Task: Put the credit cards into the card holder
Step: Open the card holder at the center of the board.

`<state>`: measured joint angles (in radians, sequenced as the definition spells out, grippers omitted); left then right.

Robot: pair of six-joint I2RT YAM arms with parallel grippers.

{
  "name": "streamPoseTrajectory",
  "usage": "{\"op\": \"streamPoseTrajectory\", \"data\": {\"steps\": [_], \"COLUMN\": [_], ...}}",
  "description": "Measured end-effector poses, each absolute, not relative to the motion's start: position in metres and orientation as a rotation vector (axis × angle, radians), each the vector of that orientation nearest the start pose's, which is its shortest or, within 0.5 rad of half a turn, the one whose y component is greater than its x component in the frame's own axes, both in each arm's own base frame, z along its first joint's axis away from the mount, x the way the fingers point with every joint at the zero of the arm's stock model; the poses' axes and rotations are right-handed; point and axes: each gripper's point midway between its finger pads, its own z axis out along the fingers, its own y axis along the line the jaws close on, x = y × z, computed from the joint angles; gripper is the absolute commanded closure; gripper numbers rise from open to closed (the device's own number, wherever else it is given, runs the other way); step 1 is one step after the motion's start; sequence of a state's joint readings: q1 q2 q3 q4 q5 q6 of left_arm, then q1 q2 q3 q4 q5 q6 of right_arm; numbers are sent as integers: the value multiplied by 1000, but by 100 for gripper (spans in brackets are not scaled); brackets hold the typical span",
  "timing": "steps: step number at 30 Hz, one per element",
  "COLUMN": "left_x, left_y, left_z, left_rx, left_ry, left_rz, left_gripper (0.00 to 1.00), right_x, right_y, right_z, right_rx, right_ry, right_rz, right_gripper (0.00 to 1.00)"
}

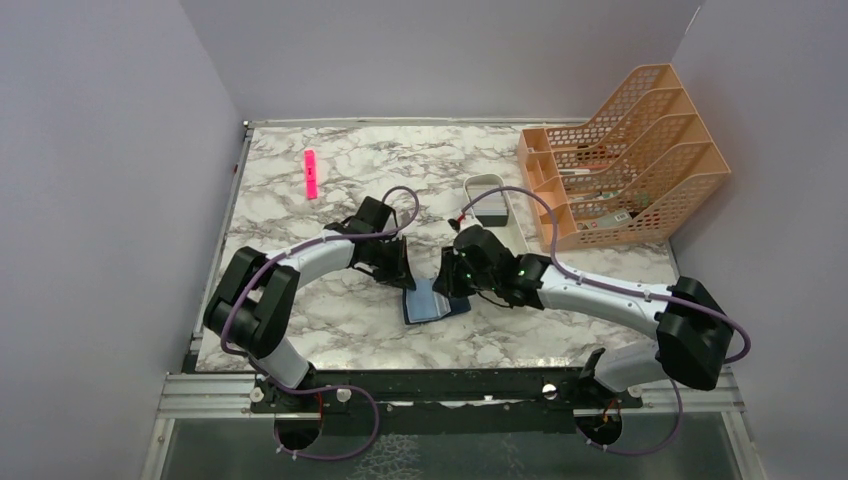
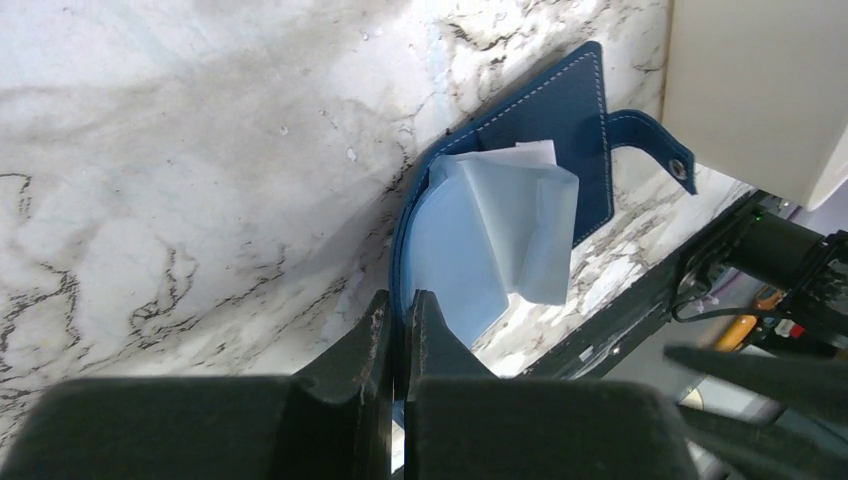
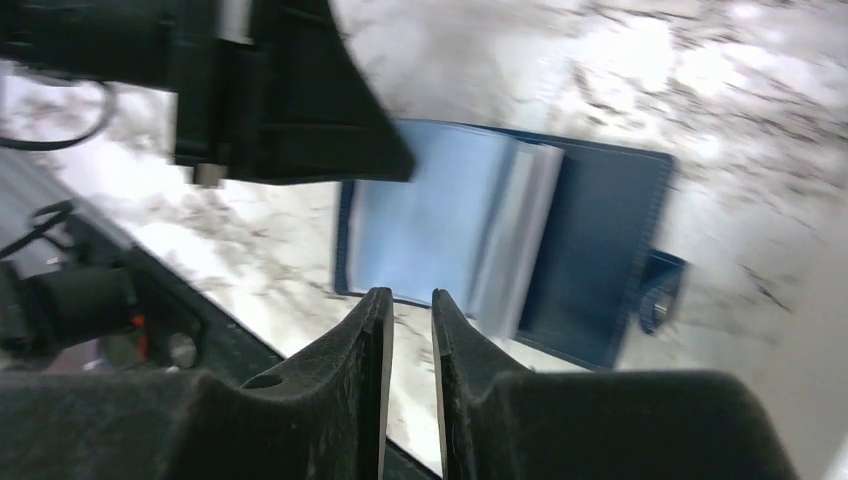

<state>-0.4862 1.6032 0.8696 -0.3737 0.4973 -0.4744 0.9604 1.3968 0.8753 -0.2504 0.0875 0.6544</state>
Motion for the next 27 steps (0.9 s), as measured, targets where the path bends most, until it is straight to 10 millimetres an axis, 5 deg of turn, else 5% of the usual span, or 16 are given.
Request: {"op": "streamPoseTrajectory", "data": {"steps": [5, 10, 17, 27], "left_x": [232, 230, 235, 255], "left_y": [-240, -241, -242, -243], "left_z": [49, 47, 39, 34], "left_rx": [195, 198, 218, 230], "left_ry": [2801, 2812, 2848, 2869], "left_rz": [-969, -982, -965, -889], "left_gripper": [99, 99, 97, 93], "right_x": [200, 201, 216, 215], "right_y": [339, 349, 325, 299], "right_z": [112, 83, 31, 23], "right_rx": [-369, -381, -346, -262], "right_ry": [2382, 2439, 2555, 2541], "right_rz": [844, 832, 532, 458], "right_gripper": [78, 78, 81, 84]}}
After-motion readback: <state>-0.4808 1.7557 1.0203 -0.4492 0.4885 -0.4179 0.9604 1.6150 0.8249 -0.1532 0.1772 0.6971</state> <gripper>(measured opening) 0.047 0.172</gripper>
